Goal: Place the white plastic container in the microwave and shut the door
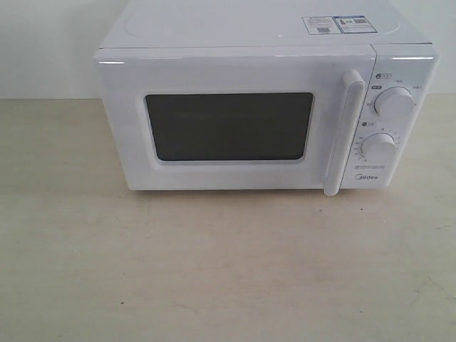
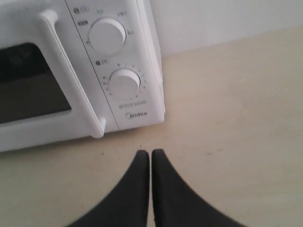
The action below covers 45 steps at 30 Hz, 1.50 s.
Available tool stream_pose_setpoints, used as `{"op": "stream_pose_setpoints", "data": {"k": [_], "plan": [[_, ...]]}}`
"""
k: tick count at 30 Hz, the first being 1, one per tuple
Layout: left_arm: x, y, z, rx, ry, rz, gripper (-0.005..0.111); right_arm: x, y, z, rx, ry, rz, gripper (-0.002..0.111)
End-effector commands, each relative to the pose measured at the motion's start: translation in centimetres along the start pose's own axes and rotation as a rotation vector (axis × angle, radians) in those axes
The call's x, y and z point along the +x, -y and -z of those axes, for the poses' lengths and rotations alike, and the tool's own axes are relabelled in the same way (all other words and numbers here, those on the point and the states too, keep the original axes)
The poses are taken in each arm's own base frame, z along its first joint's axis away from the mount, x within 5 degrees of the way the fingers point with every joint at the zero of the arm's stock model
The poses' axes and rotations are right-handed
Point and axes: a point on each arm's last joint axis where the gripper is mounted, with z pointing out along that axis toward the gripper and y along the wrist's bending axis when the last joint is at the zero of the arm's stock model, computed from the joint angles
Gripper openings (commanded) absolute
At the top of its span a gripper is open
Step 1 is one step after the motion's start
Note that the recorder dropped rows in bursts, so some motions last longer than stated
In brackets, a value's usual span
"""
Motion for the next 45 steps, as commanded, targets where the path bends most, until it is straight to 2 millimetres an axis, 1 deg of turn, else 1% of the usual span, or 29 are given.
{"op": "stream_pose_setpoints", "data": {"k": [1,7,12,43,45], "plan": [[0.04,-0.08,0.19,-0.002,0.01,0.01,0.004,0.27,0.1,0.04,0.012,-0.027,0.011,0.0],[0.04,-0.08,0.19,-0.002,0.01,0.01,0.004,0.24,0.1,0.1,0.009,-0.019,0.134,0.0],[0.04,-0.08,0.19,-0.002,0.01,0.01,0.004,0.23,0.08,0.12,0.008,-0.016,0.092,0.0],[0.04,-0.09,0.19,-0.004,0.011,0.008,0.004,0.21,0.08,0.12,0.007,-0.014,0.093,0.0],[-0.07,-0.06,0.44,0.003,0.014,0.045,0.004,0.21,0.08,0.12,0.007,-0.014,0.093,0.0]]}}
